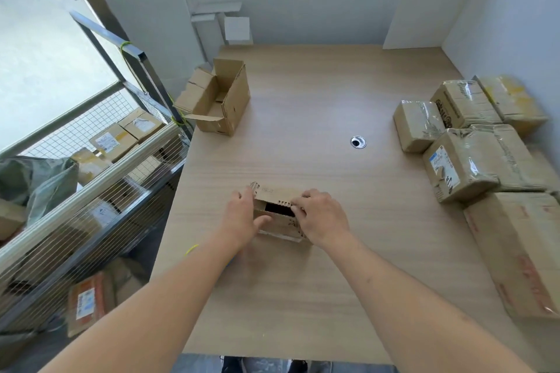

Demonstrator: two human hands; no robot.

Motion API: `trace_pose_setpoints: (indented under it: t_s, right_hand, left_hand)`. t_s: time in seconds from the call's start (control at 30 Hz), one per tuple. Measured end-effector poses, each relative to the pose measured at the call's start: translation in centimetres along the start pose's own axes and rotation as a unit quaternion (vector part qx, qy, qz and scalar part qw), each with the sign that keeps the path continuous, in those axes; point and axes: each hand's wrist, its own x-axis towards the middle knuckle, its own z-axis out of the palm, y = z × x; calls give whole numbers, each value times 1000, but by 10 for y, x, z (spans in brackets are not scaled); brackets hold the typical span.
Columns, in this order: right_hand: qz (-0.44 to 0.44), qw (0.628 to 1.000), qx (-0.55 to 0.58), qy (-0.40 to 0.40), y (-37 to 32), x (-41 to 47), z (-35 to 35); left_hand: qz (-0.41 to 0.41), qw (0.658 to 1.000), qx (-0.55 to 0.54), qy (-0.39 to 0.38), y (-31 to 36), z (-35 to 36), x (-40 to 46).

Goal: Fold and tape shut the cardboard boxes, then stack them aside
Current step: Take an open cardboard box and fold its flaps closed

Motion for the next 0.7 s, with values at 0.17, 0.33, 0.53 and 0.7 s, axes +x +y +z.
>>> trace_pose_setpoints:
  t_s: [0.17,0.33,0.53,0.7]
  right_hand:
    - [22,999,-3,-26,0,-2,15]
    - [35,998,49,26,-4,5,44]
    - [50,993,99,32,0,0,65]
    - [33,993,109,24,3,-4,65]
  left_hand:
    - [-82,995,34,43,4,8,5]
    - [-121,992,38,10,-23,11,-2]
    - [-198,977,48,-67,-101,35,-26]
    - [-133,982,86,-106,-149,63,-41]
